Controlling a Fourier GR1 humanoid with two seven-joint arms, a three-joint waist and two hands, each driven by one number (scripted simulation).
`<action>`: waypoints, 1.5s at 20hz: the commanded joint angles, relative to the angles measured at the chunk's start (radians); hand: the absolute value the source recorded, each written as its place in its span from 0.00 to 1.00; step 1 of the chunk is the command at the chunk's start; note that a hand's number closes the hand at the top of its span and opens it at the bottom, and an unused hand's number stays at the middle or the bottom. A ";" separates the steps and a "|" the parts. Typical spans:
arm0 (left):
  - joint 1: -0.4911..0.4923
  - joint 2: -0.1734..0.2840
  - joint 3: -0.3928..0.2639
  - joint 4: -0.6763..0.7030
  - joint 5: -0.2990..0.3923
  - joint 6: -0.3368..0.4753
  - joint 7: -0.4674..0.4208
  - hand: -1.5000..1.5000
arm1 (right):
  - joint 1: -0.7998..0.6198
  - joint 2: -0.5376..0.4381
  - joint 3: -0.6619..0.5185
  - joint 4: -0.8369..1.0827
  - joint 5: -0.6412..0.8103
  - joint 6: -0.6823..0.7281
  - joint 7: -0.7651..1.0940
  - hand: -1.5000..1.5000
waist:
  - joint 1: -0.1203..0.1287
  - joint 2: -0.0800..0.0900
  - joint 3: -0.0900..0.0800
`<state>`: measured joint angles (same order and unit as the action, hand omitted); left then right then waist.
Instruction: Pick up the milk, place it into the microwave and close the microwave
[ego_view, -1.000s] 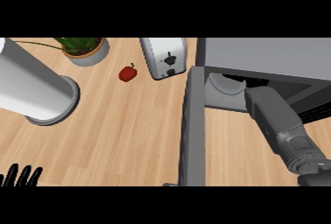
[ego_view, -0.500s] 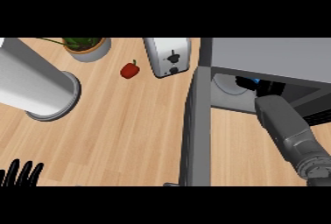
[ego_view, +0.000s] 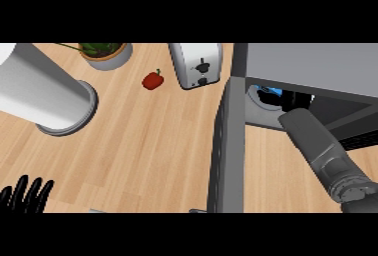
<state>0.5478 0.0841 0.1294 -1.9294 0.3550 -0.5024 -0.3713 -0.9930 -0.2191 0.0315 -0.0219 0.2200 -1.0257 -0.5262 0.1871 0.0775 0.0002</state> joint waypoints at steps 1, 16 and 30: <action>-0.026 0.003 0.008 0.022 0.001 0.004 -0.001 0.00 | -0.033 0.045 0.022 0.004 0.022 0.091 -0.010 0.00 | -0.004 -0.002 0.006; -0.027 -0.010 0.010 0.011 -0.019 0.014 -0.019 0.00 | -0.030 0.126 -0.085 -0.097 -0.085 0.301 -0.106 0.00 | -0.045 -0.016 0.010; 0.066 -0.013 0.023 0.000 -0.024 -0.039 -0.064 0.00 | 0.167 0.193 -0.225 -0.130 -0.222 0.594 -0.388 0.00 | -0.118 -0.054 0.003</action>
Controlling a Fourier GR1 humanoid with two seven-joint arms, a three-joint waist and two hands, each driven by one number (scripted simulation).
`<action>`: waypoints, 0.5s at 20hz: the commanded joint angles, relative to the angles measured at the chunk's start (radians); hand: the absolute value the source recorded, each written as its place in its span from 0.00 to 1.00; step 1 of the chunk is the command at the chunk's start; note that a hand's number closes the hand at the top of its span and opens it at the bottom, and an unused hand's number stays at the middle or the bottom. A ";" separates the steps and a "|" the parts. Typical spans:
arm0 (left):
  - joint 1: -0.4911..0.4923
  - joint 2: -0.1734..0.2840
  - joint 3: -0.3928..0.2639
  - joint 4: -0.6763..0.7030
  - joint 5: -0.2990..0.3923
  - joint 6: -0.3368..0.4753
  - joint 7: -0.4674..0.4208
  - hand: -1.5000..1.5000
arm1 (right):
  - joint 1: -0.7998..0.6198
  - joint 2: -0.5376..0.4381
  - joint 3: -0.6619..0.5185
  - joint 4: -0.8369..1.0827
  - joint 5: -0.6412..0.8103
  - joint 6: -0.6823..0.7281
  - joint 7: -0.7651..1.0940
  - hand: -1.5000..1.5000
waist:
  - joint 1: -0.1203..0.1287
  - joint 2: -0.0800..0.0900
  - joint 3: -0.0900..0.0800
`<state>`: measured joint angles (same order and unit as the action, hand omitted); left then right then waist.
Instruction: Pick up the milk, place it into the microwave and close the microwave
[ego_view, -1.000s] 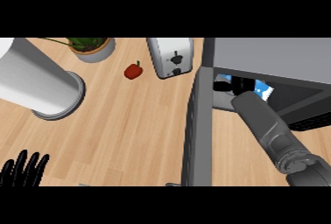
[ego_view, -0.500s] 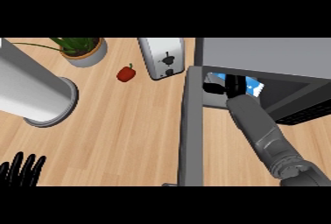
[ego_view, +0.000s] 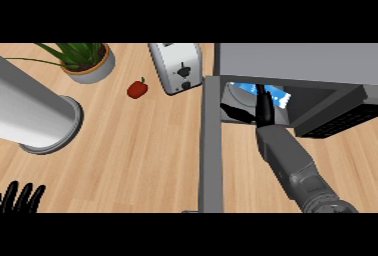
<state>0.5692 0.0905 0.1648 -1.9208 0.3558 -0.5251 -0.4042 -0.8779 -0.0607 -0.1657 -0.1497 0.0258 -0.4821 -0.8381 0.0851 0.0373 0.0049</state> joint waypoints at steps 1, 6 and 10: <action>0.039 -0.016 -0.021 -0.034 -0.020 -0.001 0.007 0.00 | 0.065 0.002 -0.032 0.009 -0.031 0.099 -0.082 0.00 | -0.014 -0.009 0.000; 0.087 -0.029 -0.021 -0.077 0.004 -0.006 0.026 0.00 | 0.149 0.023 -0.044 -0.002 -0.038 0.144 -0.203 0.00 | -0.033 -0.019 -0.001; 0.054 -0.034 -0.008 -0.076 0.001 0.027 0.066 0.00 | 0.205 0.038 -0.040 -0.021 -0.044 0.212 -0.253 0.00 | -0.058 -0.028 -0.003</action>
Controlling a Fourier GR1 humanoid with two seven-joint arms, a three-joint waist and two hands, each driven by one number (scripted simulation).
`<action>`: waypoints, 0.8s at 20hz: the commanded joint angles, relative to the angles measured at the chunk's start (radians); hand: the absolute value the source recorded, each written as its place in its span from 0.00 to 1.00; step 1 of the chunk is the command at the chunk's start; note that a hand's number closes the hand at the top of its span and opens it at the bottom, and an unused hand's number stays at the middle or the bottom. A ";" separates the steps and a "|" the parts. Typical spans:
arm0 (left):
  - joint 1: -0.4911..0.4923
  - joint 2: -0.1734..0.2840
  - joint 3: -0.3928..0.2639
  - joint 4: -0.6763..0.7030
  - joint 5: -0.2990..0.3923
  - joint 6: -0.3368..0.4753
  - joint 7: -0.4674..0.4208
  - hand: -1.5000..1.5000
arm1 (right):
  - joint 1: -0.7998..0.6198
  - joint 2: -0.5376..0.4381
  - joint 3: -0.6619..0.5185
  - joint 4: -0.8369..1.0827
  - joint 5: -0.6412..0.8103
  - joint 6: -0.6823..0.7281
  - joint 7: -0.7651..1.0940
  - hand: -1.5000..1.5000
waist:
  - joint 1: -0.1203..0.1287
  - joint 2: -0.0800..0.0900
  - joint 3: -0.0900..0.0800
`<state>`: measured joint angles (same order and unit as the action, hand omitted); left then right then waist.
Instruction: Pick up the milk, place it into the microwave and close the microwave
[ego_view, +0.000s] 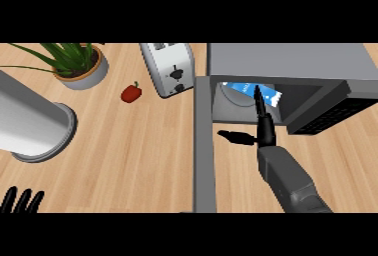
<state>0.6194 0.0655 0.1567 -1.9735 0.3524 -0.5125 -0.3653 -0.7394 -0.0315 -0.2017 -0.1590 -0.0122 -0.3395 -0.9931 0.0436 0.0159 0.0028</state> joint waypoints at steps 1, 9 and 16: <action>0.012 -0.018 -0.023 -0.071 0.005 0.036 0.077 0.00 | 0.071 0.003 -0.002 -0.015 -0.006 0.100 -0.092 0.00 | -0.019 -0.008 -0.001; 0.010 -0.027 -0.050 0.037 -0.125 -0.044 -0.023 0.00 | 0.223 -0.018 0.057 -0.114 0.016 0.240 -0.092 0.00 | -0.042 -0.018 -0.003; 0.043 -0.064 -0.132 0.044 -0.175 -0.036 -0.028 0.00 | 0.424 -0.095 0.075 -0.322 -0.010 0.276 -0.054 0.00 | -0.054 -0.022 -0.004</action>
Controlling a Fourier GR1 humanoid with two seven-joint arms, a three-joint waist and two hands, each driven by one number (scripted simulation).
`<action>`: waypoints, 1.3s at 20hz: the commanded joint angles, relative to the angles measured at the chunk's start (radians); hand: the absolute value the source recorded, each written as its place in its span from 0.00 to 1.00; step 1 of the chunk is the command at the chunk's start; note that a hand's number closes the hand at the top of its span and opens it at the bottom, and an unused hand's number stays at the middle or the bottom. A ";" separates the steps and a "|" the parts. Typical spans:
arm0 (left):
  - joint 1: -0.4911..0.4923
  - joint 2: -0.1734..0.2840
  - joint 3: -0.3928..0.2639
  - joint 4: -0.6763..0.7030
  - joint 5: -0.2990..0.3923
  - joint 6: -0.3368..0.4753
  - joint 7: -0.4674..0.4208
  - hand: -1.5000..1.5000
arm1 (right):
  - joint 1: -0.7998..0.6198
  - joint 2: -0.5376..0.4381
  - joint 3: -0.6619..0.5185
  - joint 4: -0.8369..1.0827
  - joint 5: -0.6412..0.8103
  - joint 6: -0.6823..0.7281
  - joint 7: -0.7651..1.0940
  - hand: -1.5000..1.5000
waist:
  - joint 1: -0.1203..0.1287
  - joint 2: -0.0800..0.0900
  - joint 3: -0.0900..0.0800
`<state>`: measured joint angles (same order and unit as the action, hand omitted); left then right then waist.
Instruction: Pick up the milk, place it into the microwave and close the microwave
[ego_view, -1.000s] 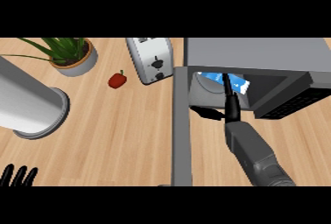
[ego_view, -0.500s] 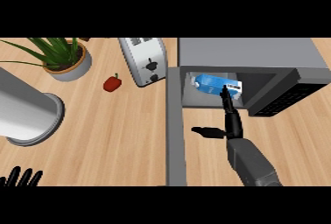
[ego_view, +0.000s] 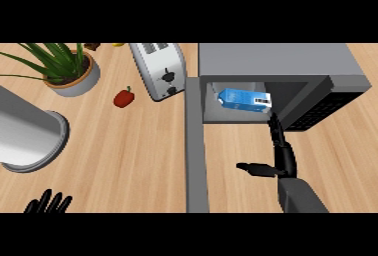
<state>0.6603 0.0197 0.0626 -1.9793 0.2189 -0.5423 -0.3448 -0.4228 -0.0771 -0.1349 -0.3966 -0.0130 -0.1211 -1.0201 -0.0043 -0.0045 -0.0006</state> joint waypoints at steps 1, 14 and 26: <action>-0.026 0.025 -0.024 -0.006 0.006 -0.031 0.049 0.00 | 0.130 -0.018 0.009 -0.111 -0.020 0.057 -0.054 0.00 | -0.007 0.000 0.000; -0.223 -0.018 -0.307 0.151 -0.389 0.060 0.009 1.00 | 0.435 -0.143 -0.022 -0.477 -0.137 0.169 0.079 0.00 | -0.007 0.001 0.000; -0.580 -0.020 -0.343 0.486 -0.426 0.299 0.006 1.00 | 0.540 -0.317 -0.136 -0.470 -0.236 0.388 0.062 0.00 | -0.002 0.005 0.001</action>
<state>0.1738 0.0013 -0.2600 -1.6011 -0.1639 -0.2813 -0.3116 0.1075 -0.3373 -0.2371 -0.9054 -0.2305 0.1851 -0.9251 -0.0077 -0.0002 -0.0003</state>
